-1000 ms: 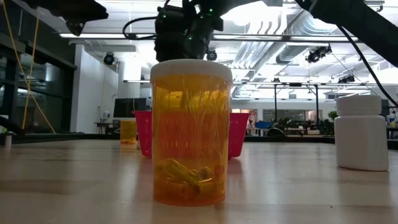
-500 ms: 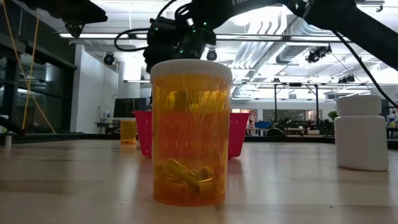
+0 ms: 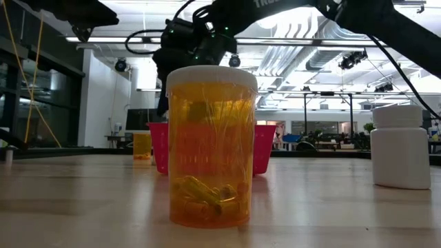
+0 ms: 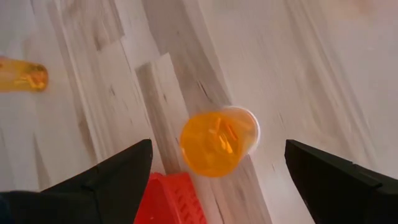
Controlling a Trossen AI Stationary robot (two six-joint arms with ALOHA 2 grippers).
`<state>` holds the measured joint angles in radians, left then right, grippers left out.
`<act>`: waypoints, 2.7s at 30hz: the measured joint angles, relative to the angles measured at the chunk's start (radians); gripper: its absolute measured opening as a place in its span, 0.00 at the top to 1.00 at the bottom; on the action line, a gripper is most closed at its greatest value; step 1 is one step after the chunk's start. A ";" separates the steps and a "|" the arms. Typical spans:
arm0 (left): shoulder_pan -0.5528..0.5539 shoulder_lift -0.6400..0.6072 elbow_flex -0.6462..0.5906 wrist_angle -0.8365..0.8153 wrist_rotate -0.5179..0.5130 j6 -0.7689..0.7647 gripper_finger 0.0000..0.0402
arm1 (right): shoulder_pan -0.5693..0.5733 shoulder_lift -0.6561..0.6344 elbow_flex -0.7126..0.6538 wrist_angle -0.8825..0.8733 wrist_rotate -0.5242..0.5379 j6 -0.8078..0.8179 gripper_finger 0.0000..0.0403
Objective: Pick and place pill bottles into a basket
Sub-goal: Put the orange pill bottle into the red basket
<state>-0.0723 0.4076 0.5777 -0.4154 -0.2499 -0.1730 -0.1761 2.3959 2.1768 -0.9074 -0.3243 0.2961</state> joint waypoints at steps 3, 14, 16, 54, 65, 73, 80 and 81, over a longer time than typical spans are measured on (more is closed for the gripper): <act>0.000 0.000 0.000 0.000 0.000 0.000 0.74 | 0.000 0.003 0.000 0.007 -0.005 0.017 0.12; 0.000 0.000 0.000 -0.007 0.000 0.000 0.74 | 0.028 0.046 0.000 0.023 -0.027 0.021 0.12; 0.000 0.000 0.000 -0.007 0.001 0.000 0.74 | 0.030 0.049 -0.001 0.024 -0.027 0.021 0.12; 0.000 0.000 0.000 -0.007 0.003 -0.008 0.74 | 0.031 0.061 0.001 0.126 -0.027 0.038 0.57; 0.000 0.000 0.000 -0.007 0.003 -0.008 0.74 | 0.030 0.059 0.001 0.149 -0.022 0.034 0.58; 0.000 0.000 0.000 -0.036 0.003 -0.009 0.74 | 0.019 0.028 0.000 0.132 -0.002 0.013 0.59; 0.000 0.000 0.000 -0.060 0.004 -0.016 0.74 | 0.003 -0.021 0.001 0.081 0.046 -0.017 0.59; 0.000 0.000 0.000 -0.061 0.004 -0.016 0.74 | -0.001 -0.030 0.001 0.068 0.053 -0.020 0.59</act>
<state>-0.0723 0.4080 0.5777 -0.4760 -0.2455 -0.1889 -0.1768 2.3659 2.1773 -0.8394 -0.2717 0.2757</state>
